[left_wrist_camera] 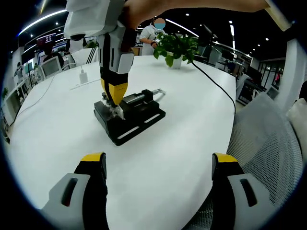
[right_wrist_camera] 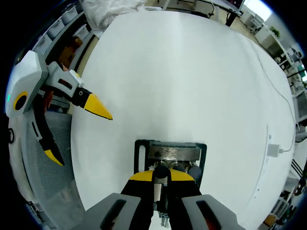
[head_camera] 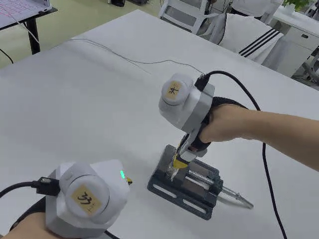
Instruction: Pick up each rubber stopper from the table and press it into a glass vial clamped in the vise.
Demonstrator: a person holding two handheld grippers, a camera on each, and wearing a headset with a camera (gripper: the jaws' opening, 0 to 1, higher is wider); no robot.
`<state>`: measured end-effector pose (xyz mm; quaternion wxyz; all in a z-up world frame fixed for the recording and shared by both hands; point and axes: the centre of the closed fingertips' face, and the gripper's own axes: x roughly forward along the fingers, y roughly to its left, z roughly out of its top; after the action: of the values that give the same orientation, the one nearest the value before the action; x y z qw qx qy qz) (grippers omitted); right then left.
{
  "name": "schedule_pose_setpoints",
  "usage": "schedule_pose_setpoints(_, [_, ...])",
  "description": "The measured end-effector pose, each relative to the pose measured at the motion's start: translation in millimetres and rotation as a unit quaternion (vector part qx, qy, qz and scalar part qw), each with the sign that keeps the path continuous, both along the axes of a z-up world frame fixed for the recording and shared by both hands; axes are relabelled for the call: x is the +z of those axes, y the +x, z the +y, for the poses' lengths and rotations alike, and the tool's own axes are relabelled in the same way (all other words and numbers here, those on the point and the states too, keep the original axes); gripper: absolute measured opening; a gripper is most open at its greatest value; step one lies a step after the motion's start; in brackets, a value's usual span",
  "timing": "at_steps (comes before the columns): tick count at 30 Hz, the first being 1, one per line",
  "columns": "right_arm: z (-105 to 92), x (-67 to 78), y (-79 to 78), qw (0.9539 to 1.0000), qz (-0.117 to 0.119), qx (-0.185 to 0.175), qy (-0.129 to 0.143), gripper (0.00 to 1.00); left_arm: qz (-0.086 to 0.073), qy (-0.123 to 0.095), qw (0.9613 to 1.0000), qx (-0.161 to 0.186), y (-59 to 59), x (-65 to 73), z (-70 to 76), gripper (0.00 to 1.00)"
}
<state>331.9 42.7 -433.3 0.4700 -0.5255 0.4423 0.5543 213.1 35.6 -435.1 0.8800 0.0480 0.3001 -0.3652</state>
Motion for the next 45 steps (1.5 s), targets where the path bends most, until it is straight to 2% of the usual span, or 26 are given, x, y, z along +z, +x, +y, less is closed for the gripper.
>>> schedule_pose_setpoints(1, [-0.3, 0.1, -0.3, 1.0, -0.001, -0.006, 0.0, 0.04, 0.0, 0.0, 1.0, 0.0, 0.0, 0.1, -0.1, 0.9])
schedule_pose_setpoints(6, [-0.9, 0.2, 0.0, 0.9997, -0.004, 0.023, 0.002, 0.05, -0.008, 0.002, 0.9999, 0.01, 2.6, 2.4, 4.2, 0.89])
schedule_pose_setpoints(13, [-1.5, 0.8, 0.3, 0.9993, 0.001, 0.037, 0.008, 0.06, -0.007, 0.003, 0.9998, 0.018, 2.1, 2.5, 9.4, 0.89])
schedule_pose_setpoints(21, [-2.0, 0.4, 0.4, 0.9979, -0.007, 0.063, 0.013, 0.08, -0.003, 0.002, 0.9998, 0.017, -0.5, 0.6, 8.3, 0.89])
schedule_pose_setpoints(25, [-3.8, 1.6, -2.2, 0.9974, -0.003, 0.07, 0.014, 0.13, -0.004, 0.002, 0.9999, 0.017, 0.4, 0.9, 8.2, 0.89])
schedule_pose_setpoints(29, [-5.6, 7.7, 2.8, 0.9974, -0.011, 0.069, 0.019, 0.16, -0.005, 0.002, 0.9998, 0.018, 2.1, 1.5, 8.4, 0.89])
schedule_pose_setpoints(35, [-9.0, 15.3, 4.2, 0.9971, 0.003, 0.067, 0.035, 0.14, -0.02, 0.0, 0.9994, 0.027, 9.0, 6.4, 11.9, 0.89])
schedule_pose_setpoints(37, [-9.1, 16.1, 0.8, 0.9961, 0.016, 0.074, 0.044, 0.13, -0.024, 0.001, 0.9993, 0.029, 10.9, 8.0, 13.4, 0.89])
schedule_pose_setpoints(39, [-8.8, 15.7, -1.9, 0.9951, 0.025, 0.08, 0.052, 0.11, -0.025, 0.002, 0.9993, 0.029, 11.9, 8.4, 14.4, 0.89])
schedule_pose_setpoints(45, [-4.4, 13.1, -0.5, 0.9948, 0.029, 0.072, 0.067, 0.06, -0.024, 0.003, 0.9993, 0.029, 12.2, 8.1, 14.9, 0.89])
